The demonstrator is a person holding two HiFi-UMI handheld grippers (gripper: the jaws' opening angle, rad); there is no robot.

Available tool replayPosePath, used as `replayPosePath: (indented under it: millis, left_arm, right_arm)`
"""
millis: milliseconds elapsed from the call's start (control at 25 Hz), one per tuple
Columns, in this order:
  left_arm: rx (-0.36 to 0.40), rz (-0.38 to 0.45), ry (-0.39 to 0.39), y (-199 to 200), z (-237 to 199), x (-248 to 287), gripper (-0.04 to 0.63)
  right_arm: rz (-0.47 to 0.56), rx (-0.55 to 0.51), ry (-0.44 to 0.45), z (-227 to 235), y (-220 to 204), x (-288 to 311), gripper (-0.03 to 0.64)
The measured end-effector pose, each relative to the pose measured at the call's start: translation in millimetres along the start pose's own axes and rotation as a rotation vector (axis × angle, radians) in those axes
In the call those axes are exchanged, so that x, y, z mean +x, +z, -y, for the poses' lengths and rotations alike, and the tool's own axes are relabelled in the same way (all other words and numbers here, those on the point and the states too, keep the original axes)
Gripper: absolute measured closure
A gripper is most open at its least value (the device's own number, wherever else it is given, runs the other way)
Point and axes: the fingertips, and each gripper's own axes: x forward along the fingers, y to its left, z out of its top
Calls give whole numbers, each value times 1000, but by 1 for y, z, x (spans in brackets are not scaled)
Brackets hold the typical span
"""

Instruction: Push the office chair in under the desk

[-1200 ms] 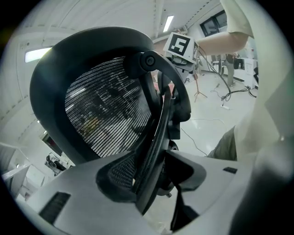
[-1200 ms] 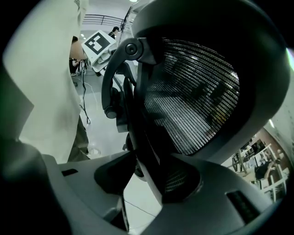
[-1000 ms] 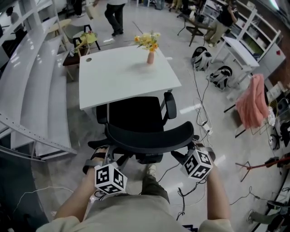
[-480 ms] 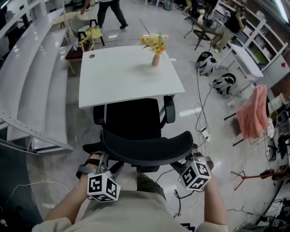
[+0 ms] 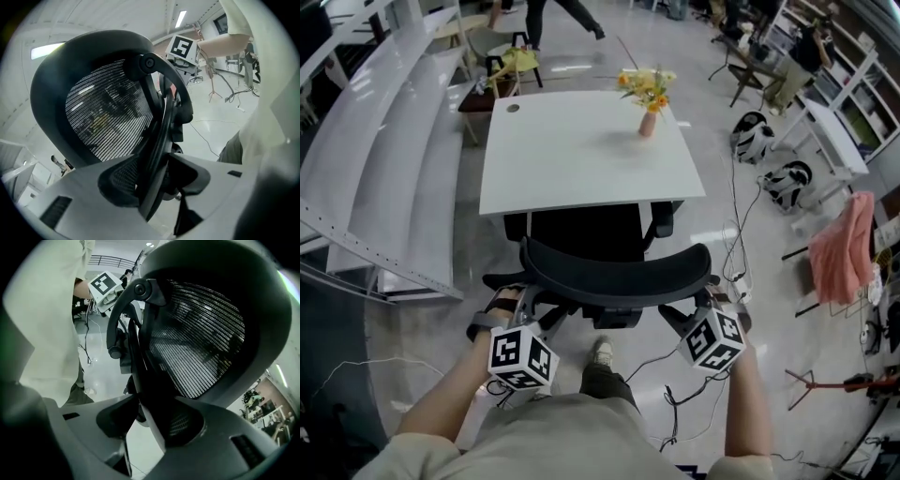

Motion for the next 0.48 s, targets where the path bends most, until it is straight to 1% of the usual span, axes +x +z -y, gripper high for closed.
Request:
replayPosePath:
  millis: [320, 480]
  left_arm:
    - [-38, -30, 50, 10, -44, 42, 390]
    - [-60, -43, 67, 15, -66, 57, 390]
  right_arm:
    - [39, -57, 9, 68, -9, 27, 445]
    - [49, -84, 38, 98, -8, 38, 446]
